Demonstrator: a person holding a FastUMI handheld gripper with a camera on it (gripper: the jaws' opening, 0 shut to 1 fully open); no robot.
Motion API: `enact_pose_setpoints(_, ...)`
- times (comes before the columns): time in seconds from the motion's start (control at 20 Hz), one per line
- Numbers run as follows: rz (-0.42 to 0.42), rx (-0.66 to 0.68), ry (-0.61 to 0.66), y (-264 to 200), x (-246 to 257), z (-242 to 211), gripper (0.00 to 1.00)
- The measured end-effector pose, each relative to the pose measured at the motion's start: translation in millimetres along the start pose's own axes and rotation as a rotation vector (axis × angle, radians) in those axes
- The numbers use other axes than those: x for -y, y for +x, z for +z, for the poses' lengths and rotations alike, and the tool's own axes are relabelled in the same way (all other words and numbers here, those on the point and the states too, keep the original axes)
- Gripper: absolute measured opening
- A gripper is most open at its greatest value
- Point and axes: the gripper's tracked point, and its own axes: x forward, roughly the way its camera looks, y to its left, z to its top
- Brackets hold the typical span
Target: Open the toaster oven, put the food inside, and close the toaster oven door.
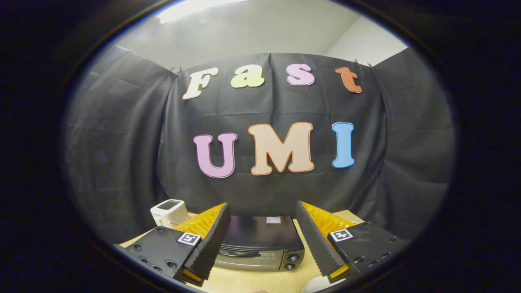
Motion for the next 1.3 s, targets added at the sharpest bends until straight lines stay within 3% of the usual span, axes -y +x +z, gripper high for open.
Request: enact_pose_setpoints(1.3,-0.024,-0.021,0.057,-2,33,-19,0.99)
